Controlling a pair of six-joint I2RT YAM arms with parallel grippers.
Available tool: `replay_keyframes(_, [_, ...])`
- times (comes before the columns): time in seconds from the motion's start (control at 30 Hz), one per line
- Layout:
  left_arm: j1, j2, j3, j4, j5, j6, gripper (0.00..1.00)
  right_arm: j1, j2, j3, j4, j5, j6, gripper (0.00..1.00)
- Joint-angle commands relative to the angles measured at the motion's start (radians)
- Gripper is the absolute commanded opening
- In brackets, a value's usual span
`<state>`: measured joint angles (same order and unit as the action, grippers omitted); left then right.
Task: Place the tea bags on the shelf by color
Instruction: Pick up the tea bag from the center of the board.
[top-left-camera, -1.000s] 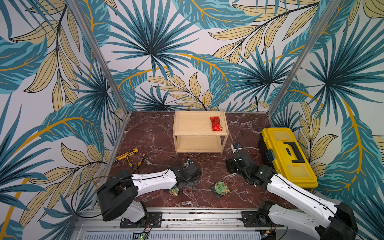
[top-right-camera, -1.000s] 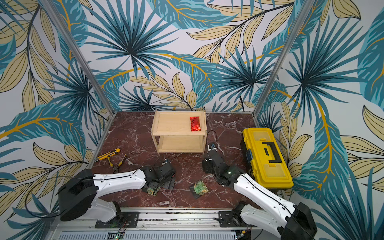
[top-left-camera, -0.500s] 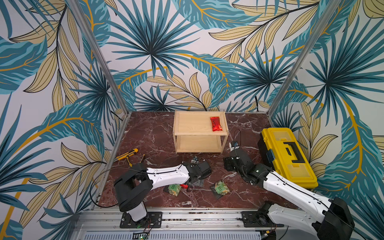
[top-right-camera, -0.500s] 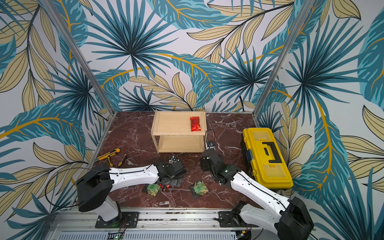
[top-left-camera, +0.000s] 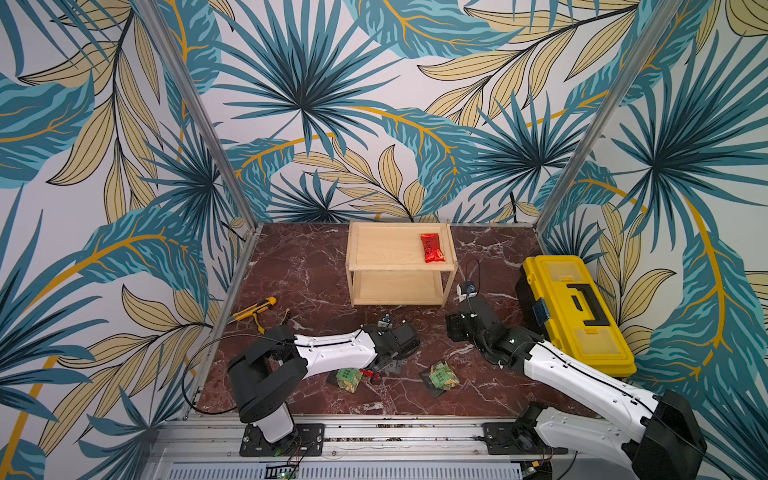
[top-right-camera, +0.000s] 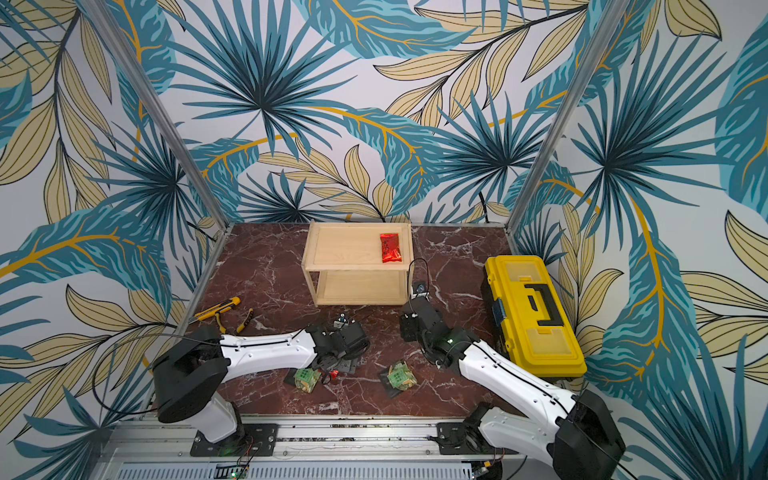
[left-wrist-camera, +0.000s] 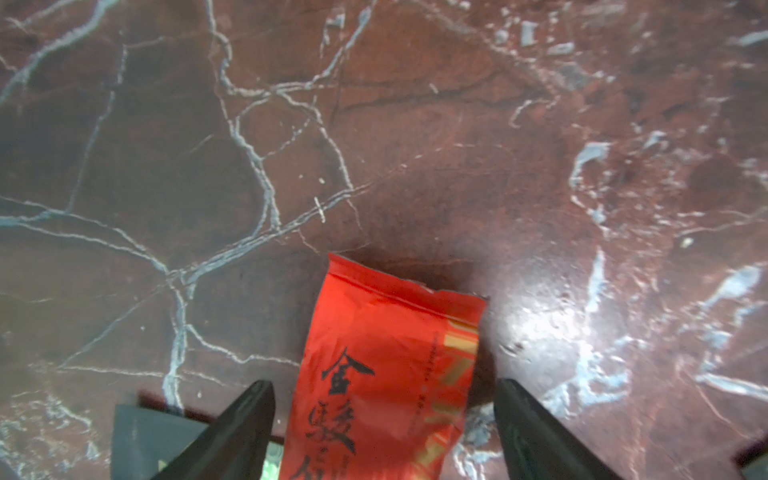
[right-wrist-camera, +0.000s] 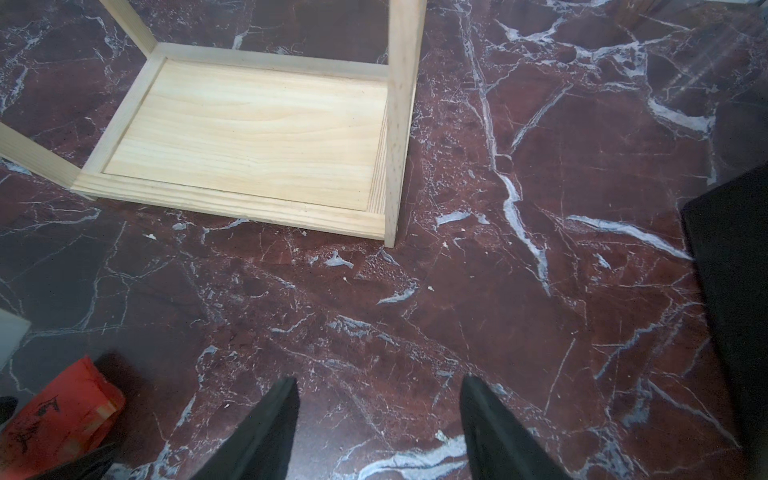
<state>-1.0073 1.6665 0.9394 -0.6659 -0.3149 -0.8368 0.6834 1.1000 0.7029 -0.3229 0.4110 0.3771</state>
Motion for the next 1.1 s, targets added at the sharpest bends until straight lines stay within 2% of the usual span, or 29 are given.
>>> replay_keyframes(0.0, [0.011,-0.010,-0.033,0.021,-0.001,0.004,0.81,0.004,0.012,-0.004,0.008,0.005,-0.004,0.66])
replay_keyframes(0.17, [0.010,-0.019,-0.046,0.015,-0.006,-0.001,0.69,0.005,0.027,0.006,0.008,0.010,-0.003,0.66])
replay_keyframes(0.37, [0.009,-0.020,-0.049,0.018,-0.006,-0.001,0.64,0.004,0.032,0.020,-0.001,0.024,-0.014,0.66])
replay_keyframes(1.07, [0.010,-0.133,0.090,-0.137,-0.035,0.015,0.59,0.002,0.043,0.048,-0.017,0.096,-0.057,0.66])
